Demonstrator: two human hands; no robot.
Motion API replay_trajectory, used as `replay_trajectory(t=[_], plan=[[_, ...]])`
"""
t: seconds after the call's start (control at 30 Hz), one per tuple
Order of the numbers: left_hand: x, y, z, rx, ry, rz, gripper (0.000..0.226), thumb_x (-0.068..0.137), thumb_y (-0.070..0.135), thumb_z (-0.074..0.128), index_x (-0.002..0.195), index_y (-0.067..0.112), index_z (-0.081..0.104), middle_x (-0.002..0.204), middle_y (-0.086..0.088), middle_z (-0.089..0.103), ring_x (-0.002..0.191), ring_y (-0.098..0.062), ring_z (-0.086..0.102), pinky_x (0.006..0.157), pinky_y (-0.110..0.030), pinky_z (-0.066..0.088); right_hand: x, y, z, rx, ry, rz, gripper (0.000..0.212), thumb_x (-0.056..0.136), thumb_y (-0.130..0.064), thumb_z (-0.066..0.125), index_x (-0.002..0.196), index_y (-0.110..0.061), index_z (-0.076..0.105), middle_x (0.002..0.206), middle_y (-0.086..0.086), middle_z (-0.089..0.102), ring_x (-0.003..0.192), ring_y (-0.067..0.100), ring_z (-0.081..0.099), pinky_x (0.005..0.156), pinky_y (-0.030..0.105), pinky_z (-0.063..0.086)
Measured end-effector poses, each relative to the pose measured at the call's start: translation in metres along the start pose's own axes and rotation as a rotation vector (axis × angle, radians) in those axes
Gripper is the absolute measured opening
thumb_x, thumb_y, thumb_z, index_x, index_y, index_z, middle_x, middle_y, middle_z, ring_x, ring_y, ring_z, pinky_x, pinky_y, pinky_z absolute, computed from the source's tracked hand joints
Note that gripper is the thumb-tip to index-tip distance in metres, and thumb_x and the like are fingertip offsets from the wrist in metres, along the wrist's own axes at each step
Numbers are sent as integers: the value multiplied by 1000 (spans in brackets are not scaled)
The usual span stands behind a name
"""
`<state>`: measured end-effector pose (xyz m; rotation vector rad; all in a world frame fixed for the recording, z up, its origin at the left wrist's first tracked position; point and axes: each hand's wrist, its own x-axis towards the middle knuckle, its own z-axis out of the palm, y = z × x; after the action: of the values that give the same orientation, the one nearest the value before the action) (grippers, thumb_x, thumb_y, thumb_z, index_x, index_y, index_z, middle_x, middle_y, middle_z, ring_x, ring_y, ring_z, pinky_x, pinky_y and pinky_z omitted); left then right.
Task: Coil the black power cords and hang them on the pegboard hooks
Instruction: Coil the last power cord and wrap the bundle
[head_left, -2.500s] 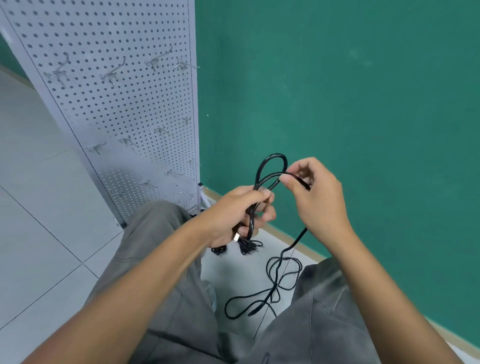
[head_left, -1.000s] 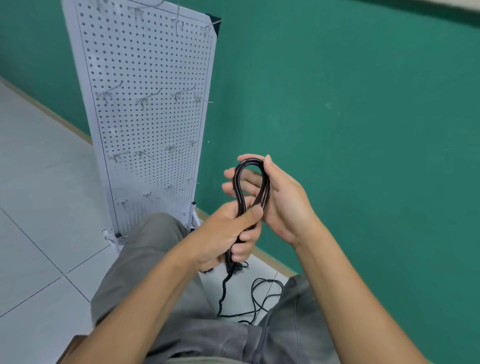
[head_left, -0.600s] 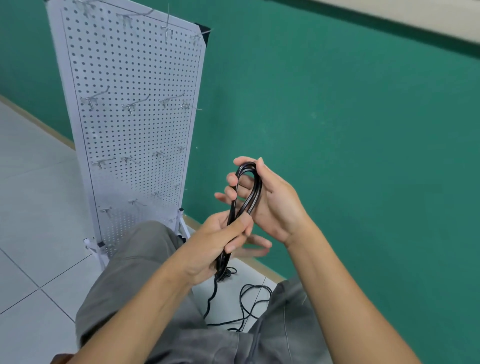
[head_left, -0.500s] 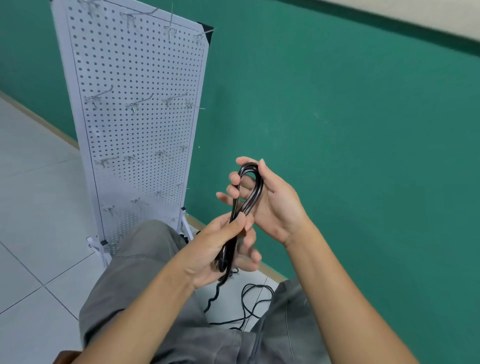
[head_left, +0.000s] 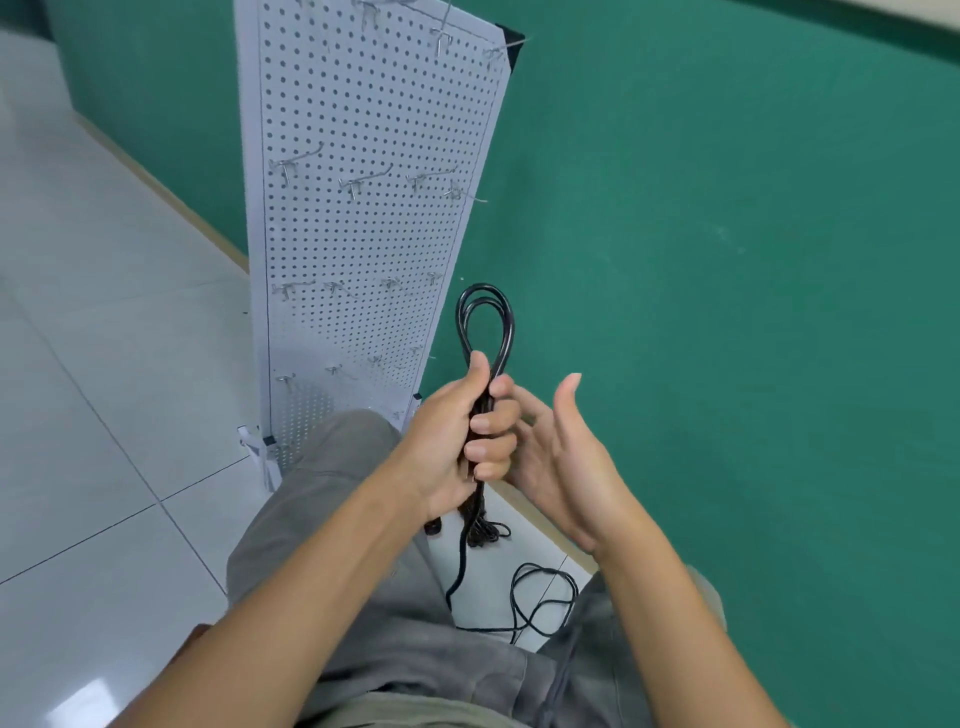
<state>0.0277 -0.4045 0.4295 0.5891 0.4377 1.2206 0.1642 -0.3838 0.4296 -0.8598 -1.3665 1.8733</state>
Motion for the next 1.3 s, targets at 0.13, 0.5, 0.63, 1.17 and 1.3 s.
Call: replay_trajectory(t=[0.13, 0.5, 0.63, 1.17, 1.3], plan=[[1, 16, -15, -10, 111, 111, 39, 107, 50, 35, 81, 22, 42, 55, 9, 25, 35, -3, 23, 34, -18, 26, -1, 27, 10, -231, -27, 80, 85, 93, -74, 13, 135, -16, 59, 111, 9, 74, 108, 31, 69, 104, 43, 50], [10, 33, -54, 405, 529, 311, 35, 111, 43, 37, 87, 18, 40, 58, 4, 29, 41, -12, 28, 40, -22, 30, -16, 35, 14, -650, 170, -103, 21, 96, -15, 70, 81, 0, 71, 63, 3, 63, 57, 13, 52, 61, 23, 44], [9, 38, -69, 647, 585, 354, 35, 112, 37, 37, 82, 19, 35, 59, 0, 31, 43, -15, 28, 41, -25, 31, -21, 31, 3, -617, 259, -77, 17, 94, -11, 71, 80, -2, 74, 61, 1, 56, 50, 10, 40, 50, 19, 36], [18, -40, -39, 905, 30, 42, 59, 93, 74, 27, 82, 20, 48, 58, 11, 50, 49, -9, 44, 54, -26, 40, -10, -36, -26, -1227, 504, -290, 36, 63, -42, 94, 70, -20, 67, 65, -7, 67, 63, 10, 60, 62, 28, 49], [29, -43, -32, 876, -114, 24, 39, 100, 53, 49, 91, 15, 48, 65, 8, 48, 51, -8, 43, 51, -20, 41, -4, -44, -51, -1256, 514, -271, 42, 59, -46, 93, 69, -18, 65, 64, -4, 65, 57, 11, 52, 55, 25, 42]])
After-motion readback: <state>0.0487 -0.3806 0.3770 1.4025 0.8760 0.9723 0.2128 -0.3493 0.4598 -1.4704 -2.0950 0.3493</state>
